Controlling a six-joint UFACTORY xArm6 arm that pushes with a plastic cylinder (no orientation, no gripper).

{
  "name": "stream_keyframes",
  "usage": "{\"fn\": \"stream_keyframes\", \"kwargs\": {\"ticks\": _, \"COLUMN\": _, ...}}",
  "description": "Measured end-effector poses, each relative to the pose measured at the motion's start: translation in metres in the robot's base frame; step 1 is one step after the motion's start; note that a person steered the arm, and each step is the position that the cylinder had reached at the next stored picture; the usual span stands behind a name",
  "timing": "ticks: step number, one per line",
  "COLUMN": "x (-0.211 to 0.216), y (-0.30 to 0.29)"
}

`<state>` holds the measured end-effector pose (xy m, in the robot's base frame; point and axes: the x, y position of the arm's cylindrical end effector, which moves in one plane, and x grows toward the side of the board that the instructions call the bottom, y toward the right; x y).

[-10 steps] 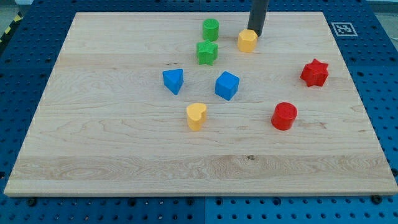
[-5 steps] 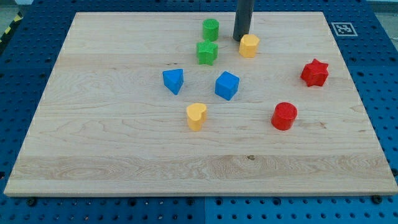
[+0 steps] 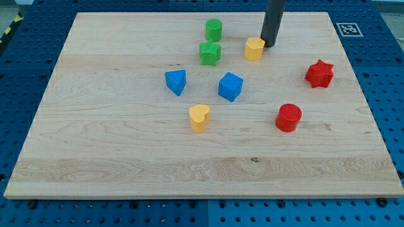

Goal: Move the hexagon diagonal bottom right to the green star

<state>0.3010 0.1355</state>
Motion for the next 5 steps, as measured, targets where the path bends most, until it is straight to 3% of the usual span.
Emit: {"fn": "stream_keyframes", "kwargs": {"ticks": 5, "x": 0.001, "y": -0.039}}
